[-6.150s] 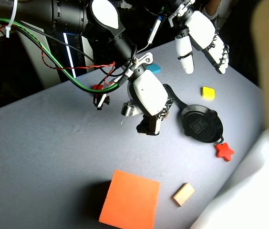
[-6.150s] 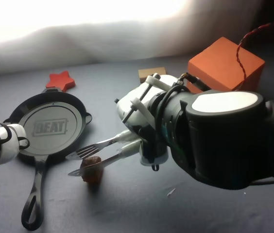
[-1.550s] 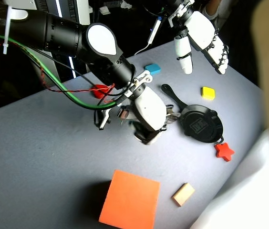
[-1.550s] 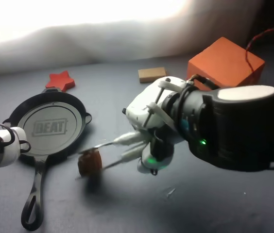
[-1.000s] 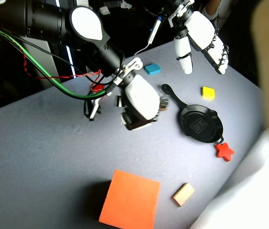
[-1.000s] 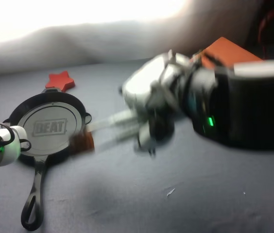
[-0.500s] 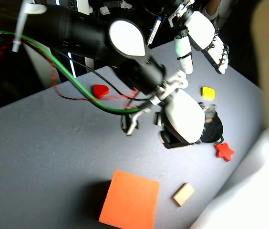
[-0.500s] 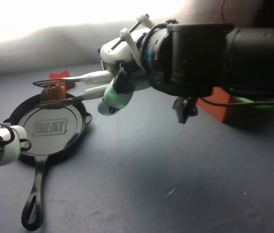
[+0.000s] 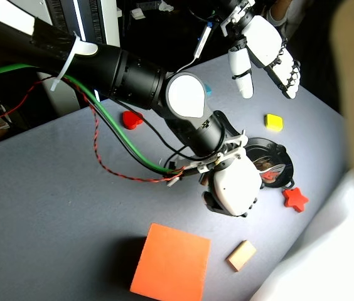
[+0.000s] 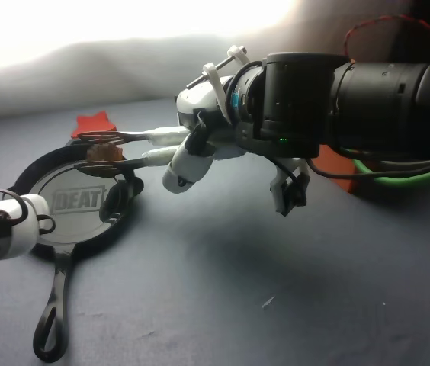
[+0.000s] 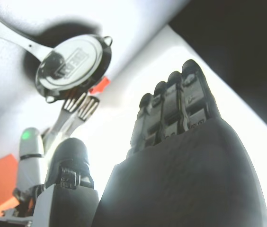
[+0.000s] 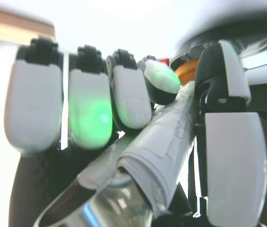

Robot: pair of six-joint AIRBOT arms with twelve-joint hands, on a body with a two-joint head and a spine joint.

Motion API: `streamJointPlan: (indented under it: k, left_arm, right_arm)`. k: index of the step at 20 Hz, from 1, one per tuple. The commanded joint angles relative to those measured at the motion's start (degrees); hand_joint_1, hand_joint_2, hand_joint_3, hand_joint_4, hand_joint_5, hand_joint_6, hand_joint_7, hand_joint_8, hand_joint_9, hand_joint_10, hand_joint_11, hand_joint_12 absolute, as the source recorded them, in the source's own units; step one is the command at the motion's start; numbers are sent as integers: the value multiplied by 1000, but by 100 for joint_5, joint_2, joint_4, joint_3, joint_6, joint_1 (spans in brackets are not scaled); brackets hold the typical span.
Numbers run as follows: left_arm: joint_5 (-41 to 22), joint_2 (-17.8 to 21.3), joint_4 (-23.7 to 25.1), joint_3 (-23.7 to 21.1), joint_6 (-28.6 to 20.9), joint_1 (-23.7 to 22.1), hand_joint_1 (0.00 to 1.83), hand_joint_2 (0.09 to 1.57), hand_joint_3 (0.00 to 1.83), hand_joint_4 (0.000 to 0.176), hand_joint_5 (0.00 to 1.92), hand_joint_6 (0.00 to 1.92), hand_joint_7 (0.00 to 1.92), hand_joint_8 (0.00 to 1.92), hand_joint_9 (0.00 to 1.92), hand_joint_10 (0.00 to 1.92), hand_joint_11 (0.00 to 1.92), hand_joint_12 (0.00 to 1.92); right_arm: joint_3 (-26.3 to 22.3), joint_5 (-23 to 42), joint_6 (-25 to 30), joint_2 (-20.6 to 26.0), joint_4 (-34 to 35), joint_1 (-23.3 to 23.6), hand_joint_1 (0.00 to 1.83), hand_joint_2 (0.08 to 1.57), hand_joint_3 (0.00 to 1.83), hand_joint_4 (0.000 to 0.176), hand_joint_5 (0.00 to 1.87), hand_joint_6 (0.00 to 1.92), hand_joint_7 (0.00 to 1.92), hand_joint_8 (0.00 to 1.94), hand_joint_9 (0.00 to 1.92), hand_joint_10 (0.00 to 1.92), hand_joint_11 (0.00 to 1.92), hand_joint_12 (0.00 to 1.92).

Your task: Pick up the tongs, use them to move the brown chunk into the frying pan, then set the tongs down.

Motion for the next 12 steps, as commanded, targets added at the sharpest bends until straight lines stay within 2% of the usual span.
streamJointPlan:
  k: [1, 4, 5, 6, 8, 9, 12]
  left_arm:
    - [-343, 30, 524, 4, 20, -54, 28, 1290, 0, 10, 0, 0, 8, 1, 0, 0, 23, 22]
    - [-342, 28, 524, -37, 19, -51, 45, 1293, 0, 19, 0, 0, 0, 0, 0, 0, 24, 34]
    - [-342, 26, 524, -51, 19, -49, 58, 1294, 0, 19, 0, 0, 14, 4, 3, 0, 4, 116]
    - [-342, 26, 524, -55, 19, -49, 71, 1292, 0, 20, 0, 0, 14, 2, 1, 0, 0, 161]
    - [-342, 26, 524, -46, 19, -49, 78, 1296, 1, 18, 0, 0, 9, 1, 0, 0, 0, 217]
    - [-342, 26, 524, -45, 19, -49, 70, 1297, 1, 17, 0, 0, 9, 1, 0, 0, 0, 204]
    - [-341, 26, 524, -61, 20, -45, 90, 1294, 0, 20, 0, 0, 23, 5, 1, 0, 0, 149]
  right_arm:
    - [-41, 293, 30, -10, -168, 34, 773, 1428, 12, 176, 1328, 1855, 1554, 1871, 1634, 1921, 1572, 1921]
    - [-122, 267, 31, -43, -168, 34, 555, 1469, 15, 176, 1222, 1804, 1461, 1783, 1506, 1920, 1441, 1921]
    - [-178, 244, 24, -47, -168, 24, 476, 1485, 13, 158, 1168, 1663, 1428, 1711, 1462, 1864, 1338, 1921]
    - [-216, 236, 5, -47, -168, 11, 452, 1486, 4, 0, 1088, 1551, 1392, 1636, 1414, 1815, 1245, 1921]
    - [-275, 201, -28, -41, -168, -18, 392, 1479, 0, 0, 985, 1306, 1316, 1447, 1339, 1708, 1085, 1921]
    - [-292, 171, -35, -34, -168, -29, 427, 1447, 0, 0, 967, 1208, 1299, 1361, 1316, 1669, 1035, 1921]
    - [-434, 144, -107, 41, -168, -89, 274, 1436, 0, 0, 935, 968, 1196, 1150, 1140, 1605, 894, 1919]
